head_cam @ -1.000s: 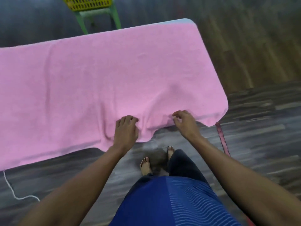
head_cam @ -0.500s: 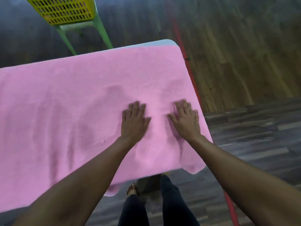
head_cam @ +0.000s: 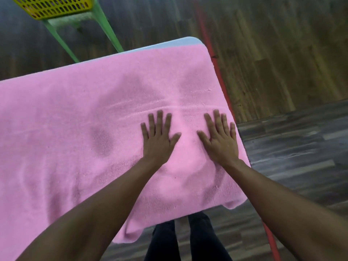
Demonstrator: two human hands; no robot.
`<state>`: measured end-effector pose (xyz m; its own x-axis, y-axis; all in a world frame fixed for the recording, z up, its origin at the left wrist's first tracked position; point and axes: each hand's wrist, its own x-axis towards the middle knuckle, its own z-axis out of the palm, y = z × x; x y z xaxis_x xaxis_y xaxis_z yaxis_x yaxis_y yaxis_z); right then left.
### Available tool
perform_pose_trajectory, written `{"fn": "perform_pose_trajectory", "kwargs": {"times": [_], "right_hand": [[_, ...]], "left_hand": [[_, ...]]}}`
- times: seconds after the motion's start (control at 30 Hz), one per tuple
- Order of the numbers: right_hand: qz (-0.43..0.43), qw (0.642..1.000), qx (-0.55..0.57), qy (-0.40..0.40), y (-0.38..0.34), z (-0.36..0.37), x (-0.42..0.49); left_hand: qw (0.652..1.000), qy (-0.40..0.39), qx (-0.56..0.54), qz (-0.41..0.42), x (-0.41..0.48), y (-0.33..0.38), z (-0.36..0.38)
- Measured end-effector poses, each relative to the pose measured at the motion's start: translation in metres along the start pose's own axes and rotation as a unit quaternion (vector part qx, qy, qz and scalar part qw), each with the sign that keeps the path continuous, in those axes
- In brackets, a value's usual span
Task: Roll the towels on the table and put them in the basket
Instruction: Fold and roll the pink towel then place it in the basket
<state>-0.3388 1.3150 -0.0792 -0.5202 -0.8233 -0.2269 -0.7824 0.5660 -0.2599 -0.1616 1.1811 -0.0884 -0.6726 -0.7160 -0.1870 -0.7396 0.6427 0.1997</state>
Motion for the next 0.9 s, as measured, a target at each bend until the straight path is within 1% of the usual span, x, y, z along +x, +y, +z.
{"fn": "perform_pose_trajectory", "kwargs": {"times": [0.13,0.2,0.23,0.33,0.4,0.43,0.5,0.63,0.7,0.9], "right_hand": [[0.0,1.0,-0.004,0.003,0.003,-0.003,0.007],[0.008,1.0,0.013,0.006,0.002,-0.007,0.013],[0.014,0.999,0.031,0.019,-0.002,-0.012,0.016],[0.019,0.992,0.075,0.095,-0.021,-0.031,0.045],[0.004,0.992,0.073,0.102,-0.036,-0.039,0.078],[-0.006,0.993,0.068,0.092,-0.042,-0.041,0.096],[-0.015,0.996,0.059,0.063,-0.051,-0.042,0.133],[-0.002,1.0,0.024,-0.003,-0.056,-0.034,0.185],[-0.004,1.0,0.004,-0.01,-0.054,-0.029,0.197],[-0.002,1.0,-0.011,0.02,-0.049,-0.027,0.223]], "left_hand": [[1.0,-0.007,-0.006,0.003,0.008,0.003,-0.001],[1.0,0.003,-0.015,-0.003,0.013,0.006,-0.006],[0.999,0.024,-0.025,-0.004,0.016,0.006,-0.012],[0.991,0.128,-0.044,-0.006,0.042,-0.003,-0.03],[0.988,0.15,-0.037,-0.019,0.068,-0.015,-0.04],[0.988,0.147,-0.029,-0.023,0.083,-0.022,-0.043],[0.993,0.113,-0.016,-0.031,0.111,-0.033,-0.046],[0.998,0.046,-0.007,-0.043,0.159,-0.05,-0.04],[0.998,0.047,0.001,-0.036,0.172,-0.052,-0.034],[0.994,0.097,0.028,-0.033,0.201,-0.049,-0.027]]}}
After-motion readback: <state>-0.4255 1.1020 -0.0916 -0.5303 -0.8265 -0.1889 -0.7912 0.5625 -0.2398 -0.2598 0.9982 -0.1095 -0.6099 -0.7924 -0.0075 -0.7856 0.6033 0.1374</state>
